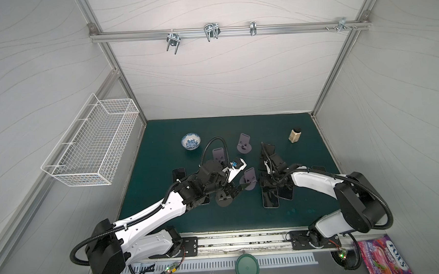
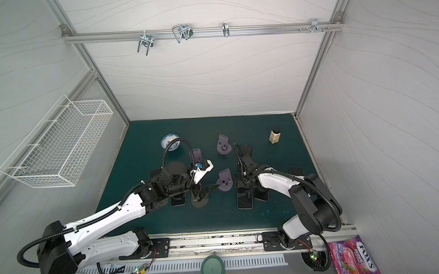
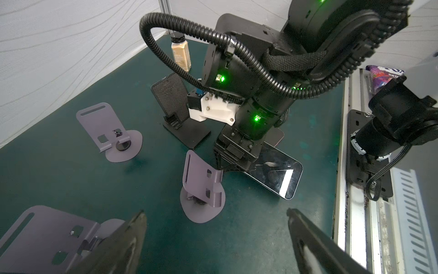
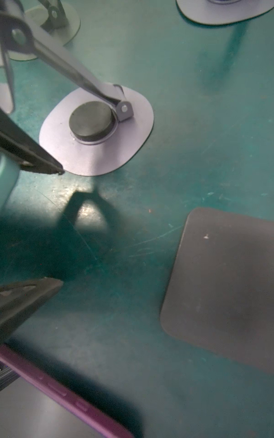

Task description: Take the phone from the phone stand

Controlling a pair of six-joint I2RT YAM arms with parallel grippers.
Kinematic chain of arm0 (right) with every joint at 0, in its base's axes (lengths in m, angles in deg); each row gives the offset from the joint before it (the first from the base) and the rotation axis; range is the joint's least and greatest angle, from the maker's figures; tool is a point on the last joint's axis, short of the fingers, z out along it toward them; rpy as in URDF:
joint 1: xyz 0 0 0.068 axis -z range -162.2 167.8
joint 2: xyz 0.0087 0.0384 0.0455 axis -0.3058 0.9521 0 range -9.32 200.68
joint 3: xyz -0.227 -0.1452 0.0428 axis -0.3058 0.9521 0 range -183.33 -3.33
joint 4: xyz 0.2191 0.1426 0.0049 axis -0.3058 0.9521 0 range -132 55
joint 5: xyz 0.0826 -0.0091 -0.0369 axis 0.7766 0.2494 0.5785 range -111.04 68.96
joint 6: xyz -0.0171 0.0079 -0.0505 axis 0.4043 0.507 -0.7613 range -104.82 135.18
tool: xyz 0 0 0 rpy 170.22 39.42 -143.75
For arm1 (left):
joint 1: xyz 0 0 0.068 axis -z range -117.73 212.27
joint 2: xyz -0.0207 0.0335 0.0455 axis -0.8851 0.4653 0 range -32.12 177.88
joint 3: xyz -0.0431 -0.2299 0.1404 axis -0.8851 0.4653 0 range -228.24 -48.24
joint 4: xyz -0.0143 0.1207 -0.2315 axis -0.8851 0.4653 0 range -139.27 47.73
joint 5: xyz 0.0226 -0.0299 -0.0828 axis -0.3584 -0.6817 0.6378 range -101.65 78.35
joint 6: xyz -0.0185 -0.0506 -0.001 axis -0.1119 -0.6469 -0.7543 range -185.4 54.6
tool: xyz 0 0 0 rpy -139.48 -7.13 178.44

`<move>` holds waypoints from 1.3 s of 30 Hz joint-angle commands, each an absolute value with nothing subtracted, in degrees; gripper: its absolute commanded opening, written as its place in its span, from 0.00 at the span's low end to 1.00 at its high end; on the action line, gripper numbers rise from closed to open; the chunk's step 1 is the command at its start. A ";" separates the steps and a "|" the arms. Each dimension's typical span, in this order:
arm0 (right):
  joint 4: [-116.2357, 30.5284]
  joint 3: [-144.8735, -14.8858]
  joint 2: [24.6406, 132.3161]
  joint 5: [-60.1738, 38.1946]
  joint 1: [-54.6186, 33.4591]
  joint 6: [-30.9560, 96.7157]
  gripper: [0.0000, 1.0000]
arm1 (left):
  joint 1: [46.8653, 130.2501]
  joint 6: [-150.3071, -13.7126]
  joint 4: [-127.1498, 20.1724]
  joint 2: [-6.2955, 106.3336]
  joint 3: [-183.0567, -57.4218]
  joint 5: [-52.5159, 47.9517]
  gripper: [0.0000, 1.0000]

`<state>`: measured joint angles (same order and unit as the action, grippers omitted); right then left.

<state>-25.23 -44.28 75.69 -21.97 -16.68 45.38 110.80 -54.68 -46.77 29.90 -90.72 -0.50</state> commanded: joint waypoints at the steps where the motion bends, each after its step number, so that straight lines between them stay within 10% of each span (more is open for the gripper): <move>1: -23.34 -42.04 78.19 -21.45 -17.05 46.21 0.62 | 111.05 -54.37 -48.30 29.80 -91.37 0.13 0.94; 39: -23.12 -39.74 76.49 -22.72 -17.34 47.35 0.77 | 111.05 -54.11 -47.48 29.75 -91.59 0.30 0.94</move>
<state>-26.95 -42.92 74.73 -22.95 -17.09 45.77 110.80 -54.66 -46.61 29.92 -90.72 -0.45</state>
